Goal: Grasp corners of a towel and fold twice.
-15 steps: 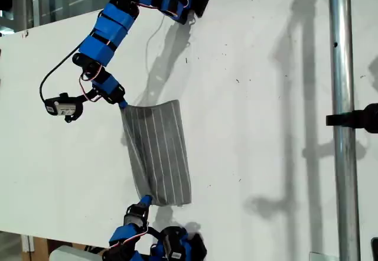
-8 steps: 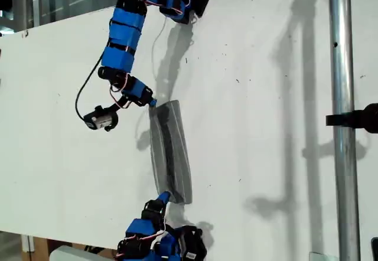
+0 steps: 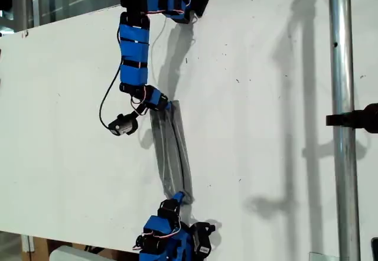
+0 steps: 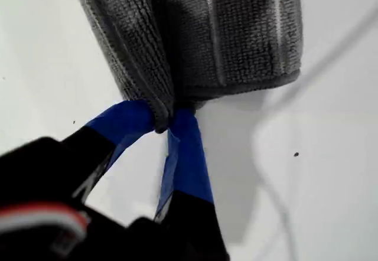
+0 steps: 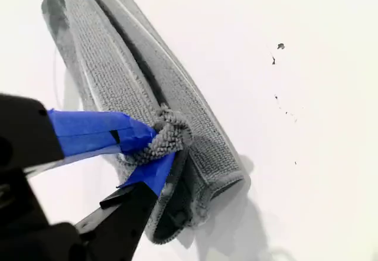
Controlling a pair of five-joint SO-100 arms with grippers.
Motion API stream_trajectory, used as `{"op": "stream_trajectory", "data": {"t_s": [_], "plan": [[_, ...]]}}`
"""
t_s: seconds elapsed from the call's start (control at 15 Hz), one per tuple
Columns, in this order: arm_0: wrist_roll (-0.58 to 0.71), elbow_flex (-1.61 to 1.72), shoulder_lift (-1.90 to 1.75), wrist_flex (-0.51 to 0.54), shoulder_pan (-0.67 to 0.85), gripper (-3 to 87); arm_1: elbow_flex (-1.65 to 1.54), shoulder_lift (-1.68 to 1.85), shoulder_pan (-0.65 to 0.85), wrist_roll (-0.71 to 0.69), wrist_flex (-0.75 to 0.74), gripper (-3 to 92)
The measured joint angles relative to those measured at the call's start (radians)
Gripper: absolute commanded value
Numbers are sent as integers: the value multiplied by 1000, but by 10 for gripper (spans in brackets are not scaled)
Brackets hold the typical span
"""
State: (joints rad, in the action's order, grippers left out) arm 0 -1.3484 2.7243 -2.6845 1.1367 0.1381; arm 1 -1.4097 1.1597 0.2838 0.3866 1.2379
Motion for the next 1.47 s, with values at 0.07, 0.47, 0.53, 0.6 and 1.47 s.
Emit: {"op": "stream_trajectory", "data": {"t_s": [0.07,0.47,0.53,0.6,1.47], "plan": [[-9,11,-32,0,-14,49,0,-3,0,12,8,204],[-163,23,-459,210,-212,137,-49,264,2,110,273,292],[-192,37,-502,219,-236,137,-84,337,2,129,279,292],[-210,49,-531,221,-258,138,-152,425,6,155,295,298],[-34,150,-776,-25,-267,308,-769,1006,129,342,-17,313]]}}
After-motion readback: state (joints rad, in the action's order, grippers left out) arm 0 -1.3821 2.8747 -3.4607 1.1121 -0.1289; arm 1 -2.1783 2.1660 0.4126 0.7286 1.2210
